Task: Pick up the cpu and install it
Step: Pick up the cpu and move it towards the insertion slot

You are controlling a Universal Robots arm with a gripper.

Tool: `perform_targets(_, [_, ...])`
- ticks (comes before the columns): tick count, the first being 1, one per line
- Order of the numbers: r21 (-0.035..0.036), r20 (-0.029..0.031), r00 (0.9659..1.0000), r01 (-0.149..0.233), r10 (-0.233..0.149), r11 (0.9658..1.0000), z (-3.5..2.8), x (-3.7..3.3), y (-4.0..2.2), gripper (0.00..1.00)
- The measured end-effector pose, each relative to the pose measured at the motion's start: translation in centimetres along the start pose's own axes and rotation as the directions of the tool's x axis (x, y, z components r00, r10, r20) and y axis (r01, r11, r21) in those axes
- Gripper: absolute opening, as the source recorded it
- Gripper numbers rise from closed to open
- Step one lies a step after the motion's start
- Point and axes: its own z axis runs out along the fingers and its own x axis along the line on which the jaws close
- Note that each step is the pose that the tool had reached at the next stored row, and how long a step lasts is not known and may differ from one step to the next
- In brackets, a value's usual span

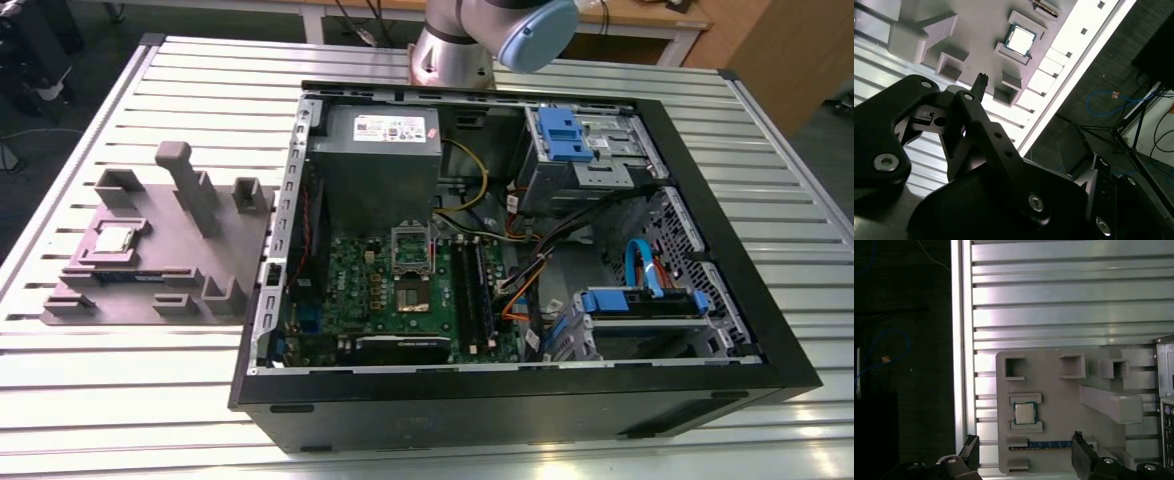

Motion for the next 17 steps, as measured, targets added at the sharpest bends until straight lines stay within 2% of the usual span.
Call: perform_targets(17, [0.0,-0.0001,1.0,0.0,0.0,1.0,0.55,0.0,-0.02,0.82])
